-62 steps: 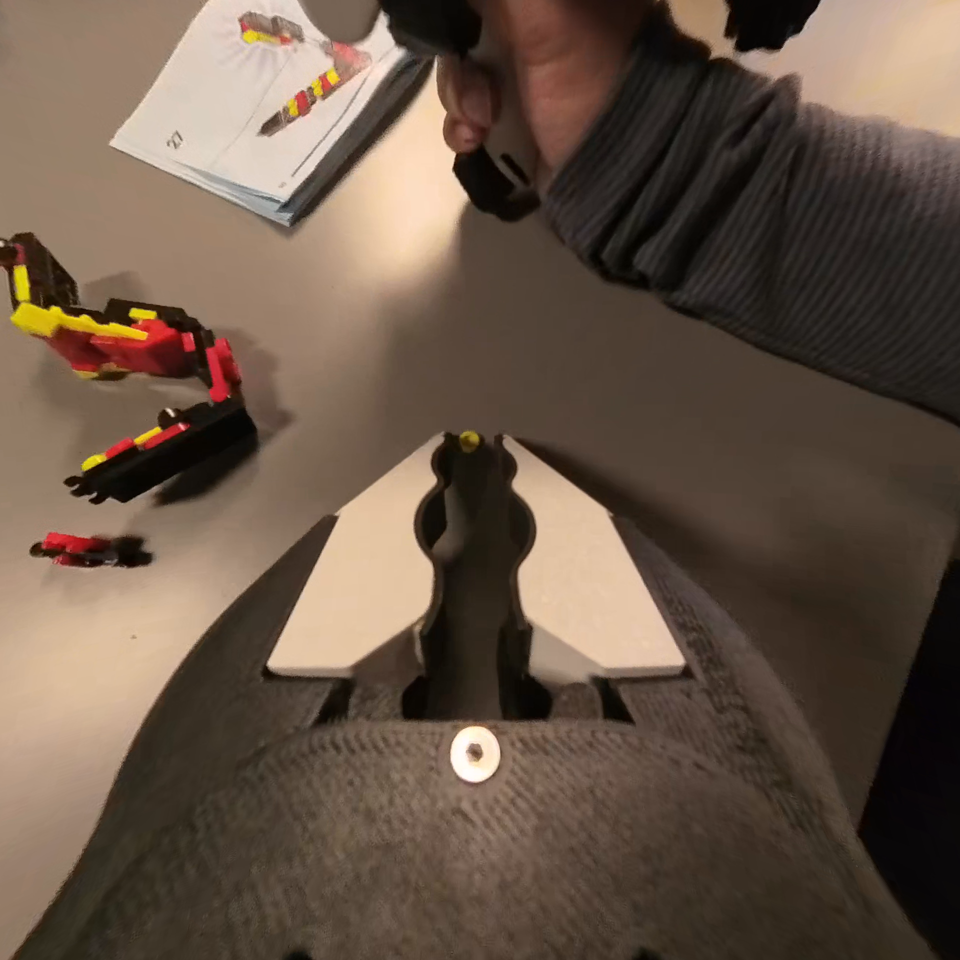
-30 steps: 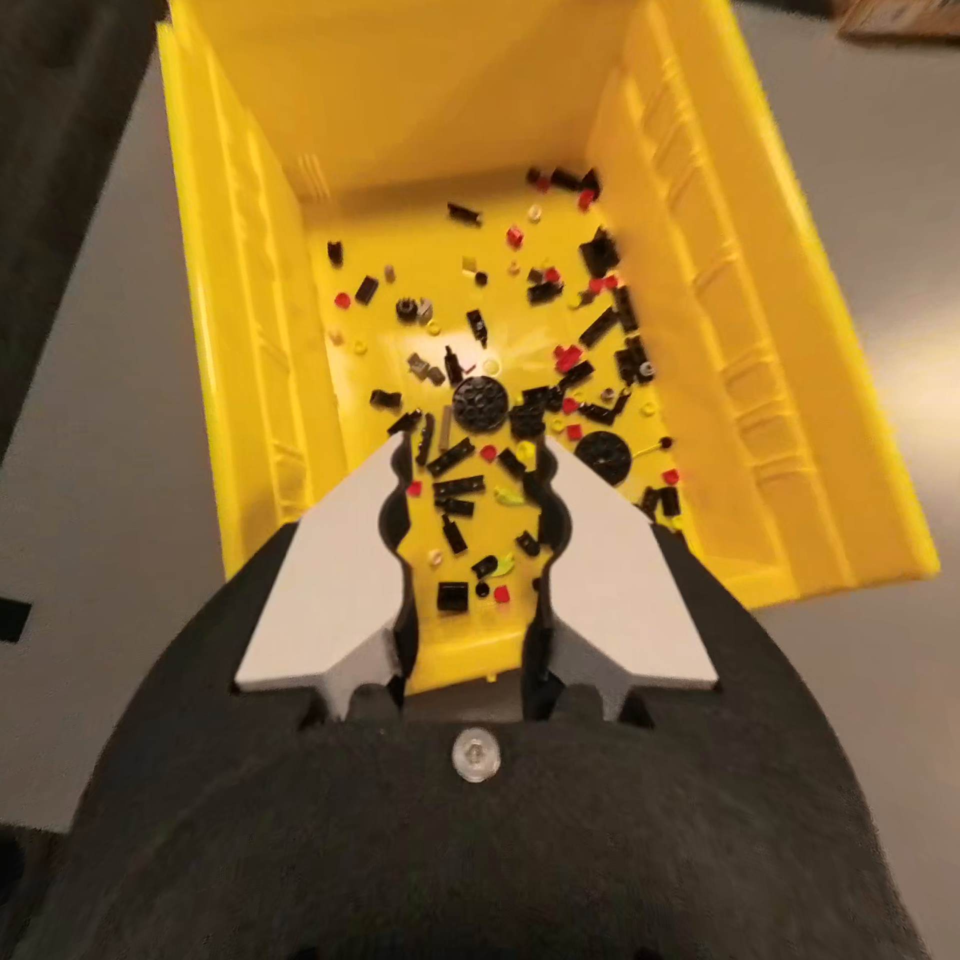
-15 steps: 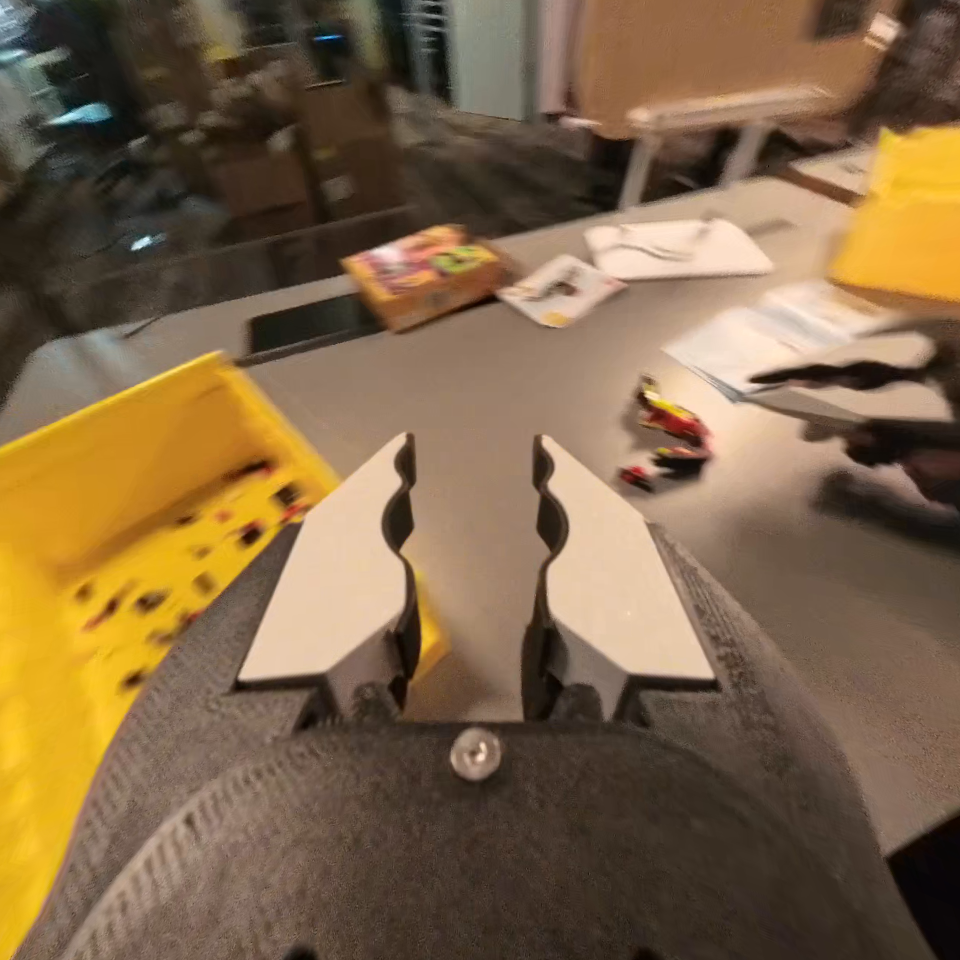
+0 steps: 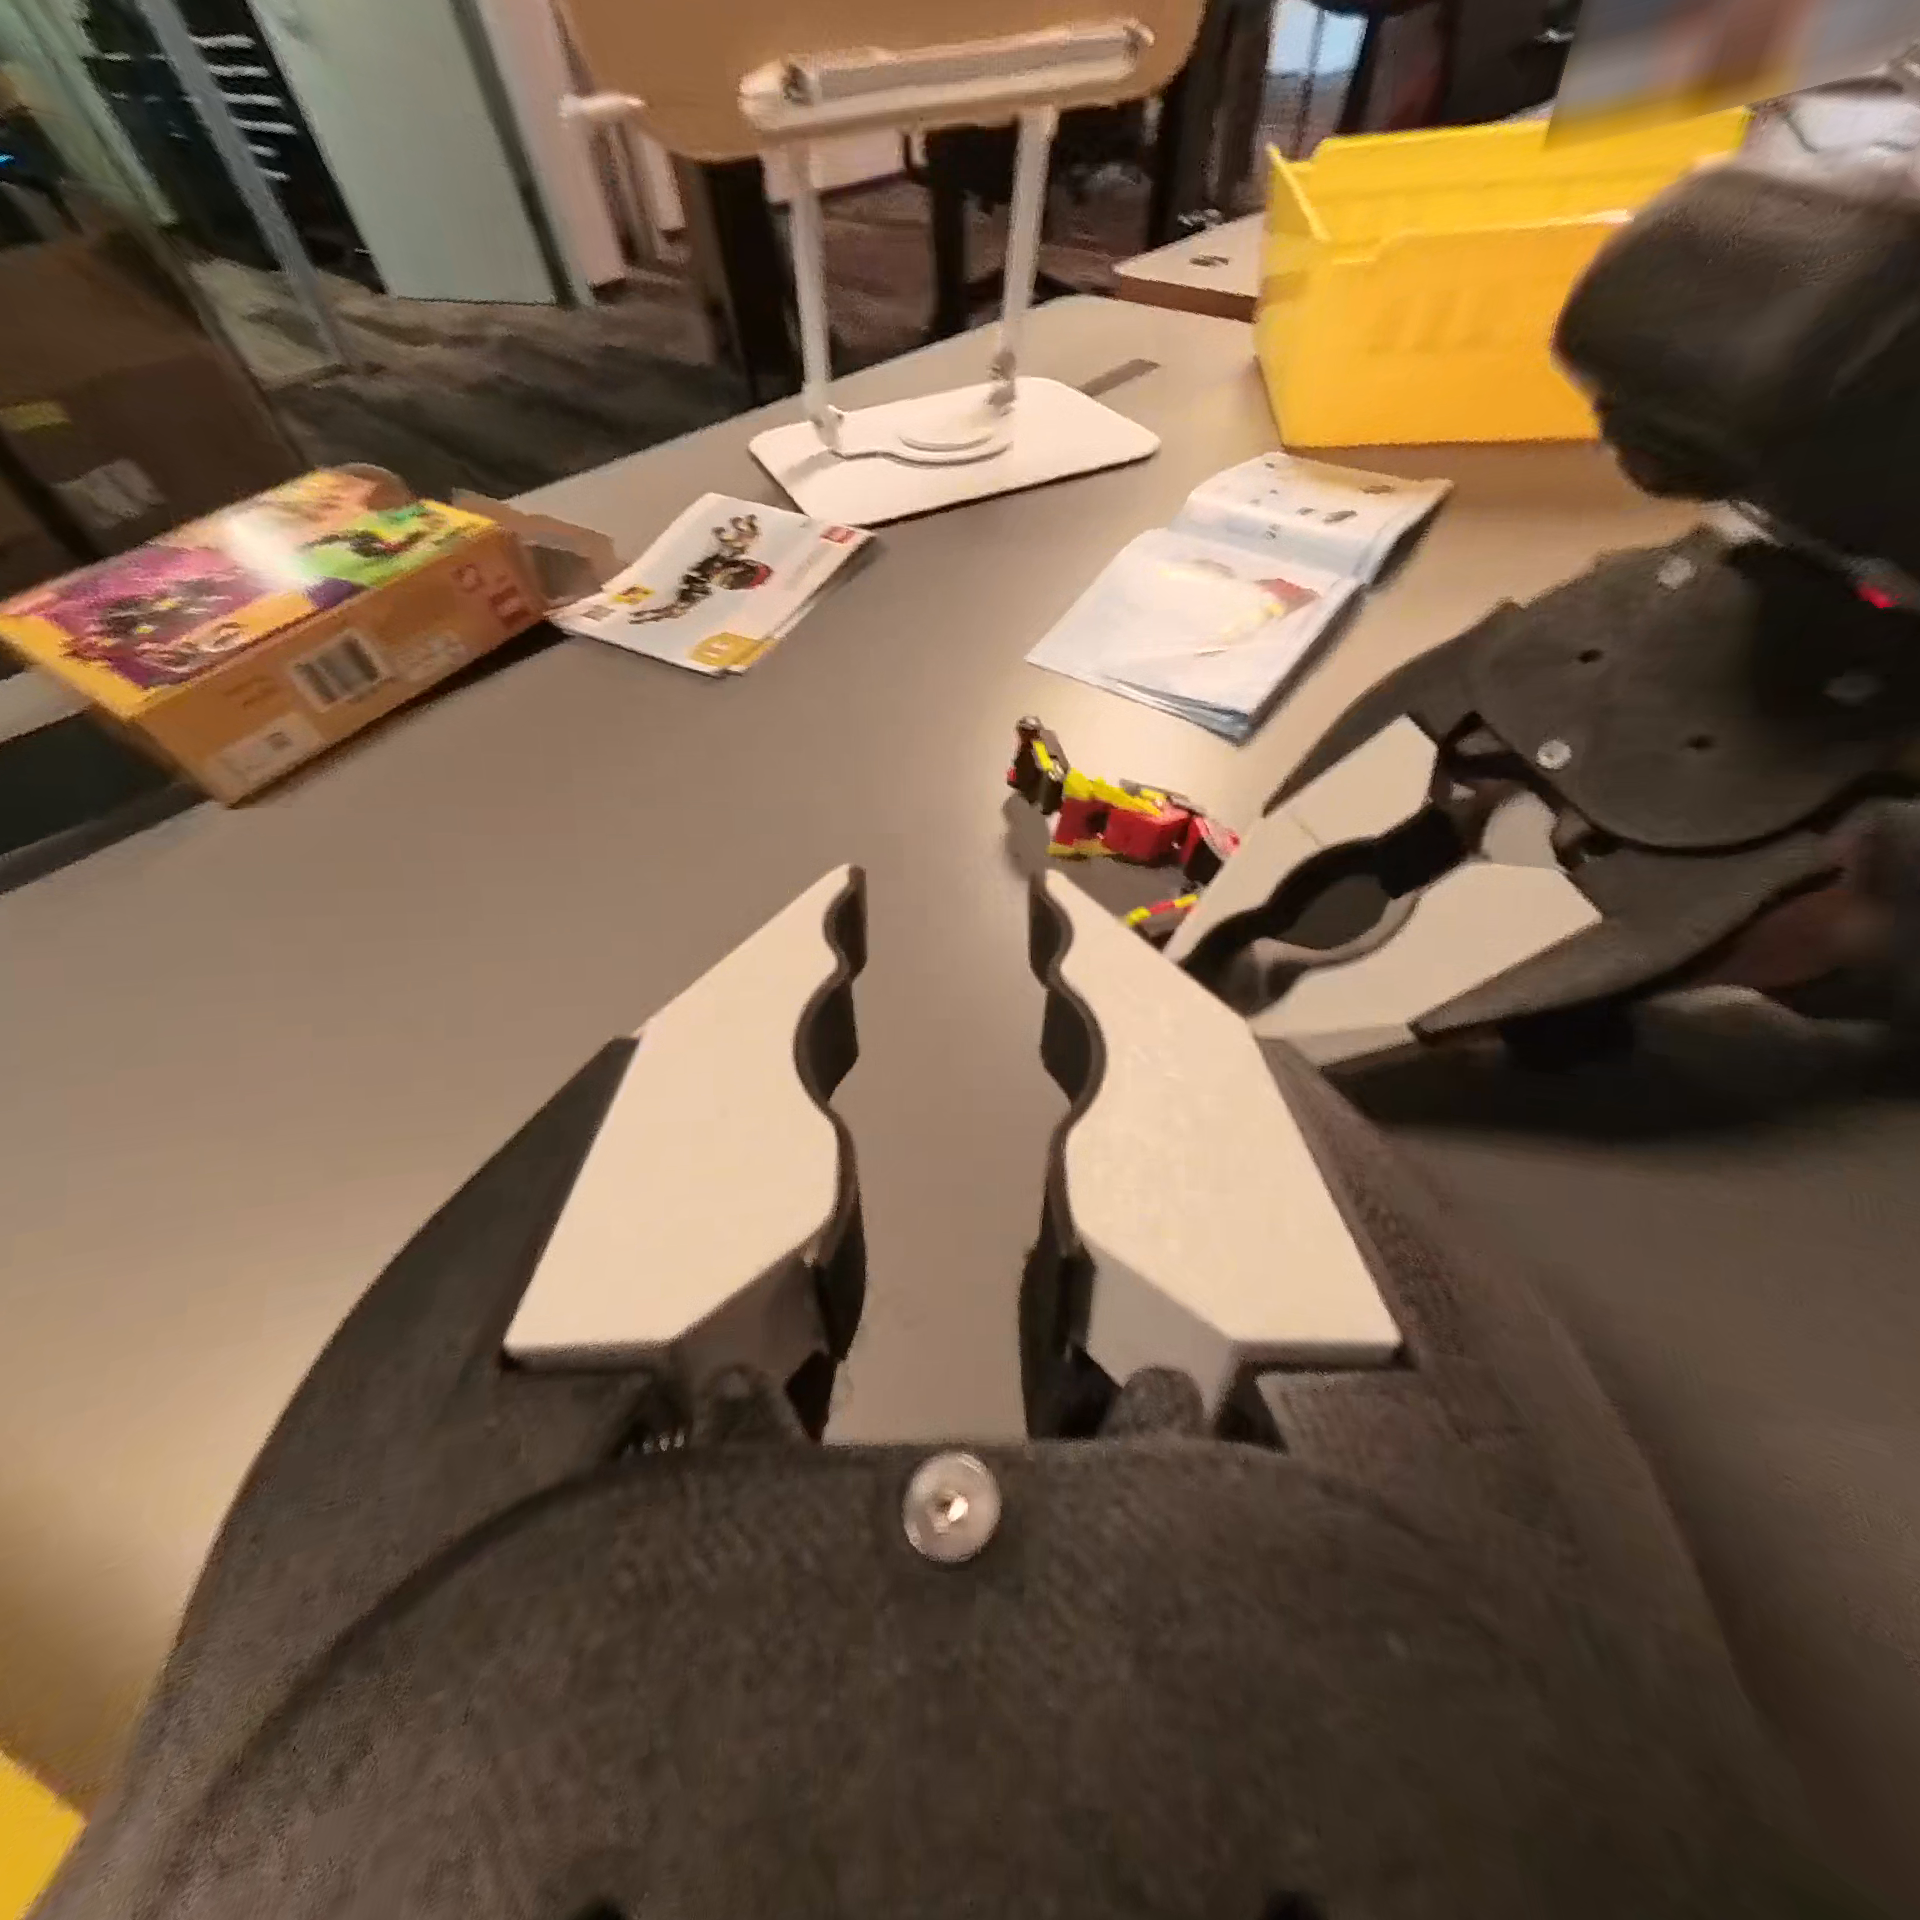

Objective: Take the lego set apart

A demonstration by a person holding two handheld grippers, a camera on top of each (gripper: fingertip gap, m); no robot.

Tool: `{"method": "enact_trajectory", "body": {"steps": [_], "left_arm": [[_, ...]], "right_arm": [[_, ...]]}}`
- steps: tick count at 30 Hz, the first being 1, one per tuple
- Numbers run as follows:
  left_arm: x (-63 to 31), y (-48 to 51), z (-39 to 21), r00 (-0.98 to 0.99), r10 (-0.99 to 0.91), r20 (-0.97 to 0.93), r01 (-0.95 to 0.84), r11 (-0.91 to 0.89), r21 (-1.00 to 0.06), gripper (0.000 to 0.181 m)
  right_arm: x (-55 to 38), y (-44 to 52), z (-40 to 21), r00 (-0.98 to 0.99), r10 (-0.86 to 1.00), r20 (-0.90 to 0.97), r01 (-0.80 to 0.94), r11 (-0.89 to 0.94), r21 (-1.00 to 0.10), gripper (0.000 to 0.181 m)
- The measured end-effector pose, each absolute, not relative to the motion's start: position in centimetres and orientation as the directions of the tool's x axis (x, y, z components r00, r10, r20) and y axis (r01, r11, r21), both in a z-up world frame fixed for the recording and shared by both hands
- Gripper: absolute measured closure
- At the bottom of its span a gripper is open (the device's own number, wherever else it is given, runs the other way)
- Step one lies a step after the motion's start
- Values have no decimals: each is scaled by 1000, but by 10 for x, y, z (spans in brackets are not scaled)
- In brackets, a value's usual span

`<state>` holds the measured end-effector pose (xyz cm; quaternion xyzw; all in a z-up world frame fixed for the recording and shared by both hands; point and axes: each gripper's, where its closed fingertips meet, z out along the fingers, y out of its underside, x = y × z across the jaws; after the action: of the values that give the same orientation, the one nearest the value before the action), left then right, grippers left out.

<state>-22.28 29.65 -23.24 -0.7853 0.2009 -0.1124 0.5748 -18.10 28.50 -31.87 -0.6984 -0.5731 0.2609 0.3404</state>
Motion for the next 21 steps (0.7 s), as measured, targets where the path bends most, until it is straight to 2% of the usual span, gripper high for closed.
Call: {"method": "enact_trajectory", "body": {"steps": [3, 6, 9, 12, 14, 16, 18, 21], "left_arm": [[-212, 288, -246, 836, -542, -80, -254, -253, -934, 151], [-198, 275, -265, 745, -650, -150, -381, -230, -896, 148], [-197, 273, -288, 721, -653, -233, -502, -260, -825, 153], [-182, 276, -294, 761, -647, -47, -374, -378, -847, 153], [-174, 280, -297, 787, -613, 64, -292, -462, -837, 144], [-175, 286, -308, 828, -556, 69, -285, -524, -803, 140], [-182, 289, -320, 864, -503, -2, -332, -567, -754, 142], [-182, 292, -319, 873, -482, -75, -366, -545, -754, 155]], "right_arm": [[-182, 286, -319, 205, 977, 63, 630, -83, -772, 181], [-182, 283, -319, 130, 980, 152, 646, 33, -763, 181], [-179, 283, -317, 61, 964, 260, 641, 161, -750, 181], [-175, 287, -316, 66, 962, 266, 639, 164, -751, 181], [-173, 289, -316, 78, 970, 232, 637, 131, -760, 174], [-170, 293, -316, 90, 972, 219, 633, 113, -765, 171], [-166, 297, -313, 95, 970, 223, 619, 118, -777, 170], [-164, 299, -306, 89, 967, 240, 584, 144, -799, 170]]}}
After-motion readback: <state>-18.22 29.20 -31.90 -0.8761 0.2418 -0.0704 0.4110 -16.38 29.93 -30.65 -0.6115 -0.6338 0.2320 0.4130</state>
